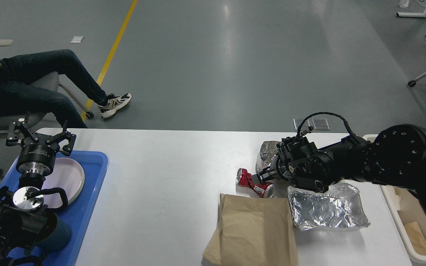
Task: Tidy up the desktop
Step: 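Lower the right gripper and grasp the crumpled paper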
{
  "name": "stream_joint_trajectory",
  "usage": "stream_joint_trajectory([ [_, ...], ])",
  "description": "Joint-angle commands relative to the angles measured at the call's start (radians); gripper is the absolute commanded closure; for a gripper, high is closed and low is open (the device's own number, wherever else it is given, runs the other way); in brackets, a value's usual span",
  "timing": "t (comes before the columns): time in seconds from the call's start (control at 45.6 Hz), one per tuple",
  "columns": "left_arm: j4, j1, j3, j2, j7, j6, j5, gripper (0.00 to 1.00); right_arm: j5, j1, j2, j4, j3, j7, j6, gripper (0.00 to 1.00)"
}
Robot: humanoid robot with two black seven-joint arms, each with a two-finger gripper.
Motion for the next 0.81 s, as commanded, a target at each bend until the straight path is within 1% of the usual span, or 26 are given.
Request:
stream_joint_trajectory([
  [0.0,0.0,0.0,0.0,0.0,0.0,0.0,0.0,0.04,0.0,-0.005,0.0,-0.006,0.0,-0.001,-0.002,0.03],
  [0.351,0.0,0.0,0.0,0.0,0.0,0.0,0.0,0.04,0.001,-0.037,0.002,-0.054,0.0,-0.001,-0.005,0.04],
  [0.46,-0.001,0.0,0.0,0.0,0.0,0.0,0.0,0.04,0.001,-0.046,0.003,-0.06,0.0,-0.001,-0.022,0.17],
  [0.591,0.0,0.0,0.0,0.0,0.0,0.0,0.0,0.04,0.0,-0.052,0.003,-0.06,0.0,-0.001,-0.033,0.18],
  [0.657,0.0,0.0,0.0,0.0,0.0,0.0,0.0,0.04,0.0,-0.054,0.003,-0.06,0.0,-0.001,-0.034,0.22],
  [0.789,0.0,0.0,0.0,0.0,0.0,0.0,0.0,0.04,0.0,-0.061,0.002,-0.063,-0.001,-0.001,-0.039,0.29],
])
